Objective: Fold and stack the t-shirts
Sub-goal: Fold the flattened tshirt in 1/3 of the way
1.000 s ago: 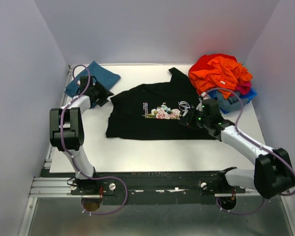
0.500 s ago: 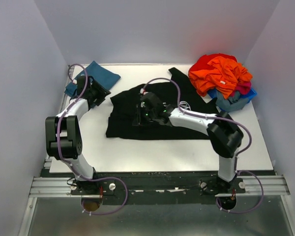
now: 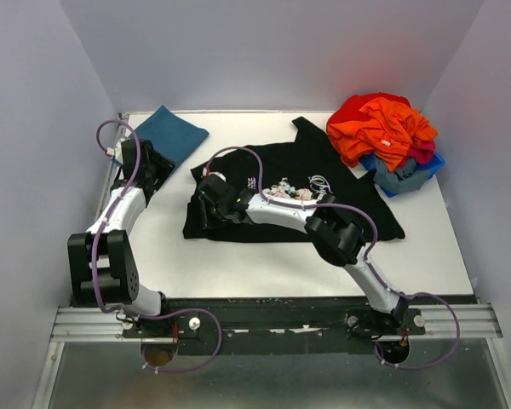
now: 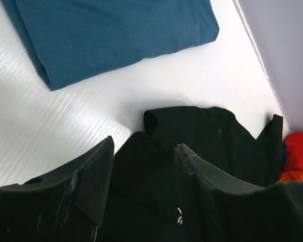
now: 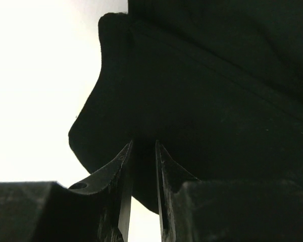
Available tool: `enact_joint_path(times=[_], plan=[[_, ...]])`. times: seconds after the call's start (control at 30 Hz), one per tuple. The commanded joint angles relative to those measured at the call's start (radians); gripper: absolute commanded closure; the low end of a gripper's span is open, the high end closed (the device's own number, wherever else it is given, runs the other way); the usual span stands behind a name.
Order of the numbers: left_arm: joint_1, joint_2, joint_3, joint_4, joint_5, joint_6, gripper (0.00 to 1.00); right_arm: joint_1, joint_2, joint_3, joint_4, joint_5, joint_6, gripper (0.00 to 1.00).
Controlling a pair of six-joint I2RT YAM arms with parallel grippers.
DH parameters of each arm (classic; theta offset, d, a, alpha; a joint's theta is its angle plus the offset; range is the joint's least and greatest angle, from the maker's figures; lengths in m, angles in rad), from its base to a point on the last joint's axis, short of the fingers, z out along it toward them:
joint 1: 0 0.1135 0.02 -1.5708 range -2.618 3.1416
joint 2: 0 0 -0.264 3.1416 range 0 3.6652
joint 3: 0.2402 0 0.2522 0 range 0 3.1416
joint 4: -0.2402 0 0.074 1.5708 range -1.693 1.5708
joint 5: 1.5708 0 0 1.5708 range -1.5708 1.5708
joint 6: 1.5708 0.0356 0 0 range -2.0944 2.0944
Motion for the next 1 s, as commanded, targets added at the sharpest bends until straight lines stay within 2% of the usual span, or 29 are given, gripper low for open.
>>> enact_joint_path(times=[0.0, 0.23, 0.37, 0.53, 0.67, 0.97], plan=[[0.003, -0.032, -0.036, 0.015, -0.058, -0.012, 0.37, 0.025, 0.031, -0.028, -0.071, 0.032, 0.026, 0.7], [0.0, 0.01, -0.066, 0.018, 0.003, -0.015, 0.38, 0.073, -0.193, -0.433, 0.101, 0.036, 0.086, 0.72], [-0.016, 0.013, -0.086, 0.022, 0.006, -0.015, 0.38, 0.076, -0.291, -0.592, 0.173, 0.018, 0.11, 0.72], [-0.031, 0.02, -0.099, 0.024, -0.008, -0.009, 0.39, 0.08, -0.284, -0.593, 0.19, 0.007, 0.101, 0.72], [-0.046, 0.057, -0.081, 0.007, -0.02, 0.008, 0.44, 0.085, -0.278, -0.567, 0.188, -0.019, 0.1, 0.73], [-0.063, 0.207, -0.021, -0.038, -0.064, 0.014, 0.43, 0.086, -0.316, -0.59, 0.194, -0.004, 0.103, 0.73]])
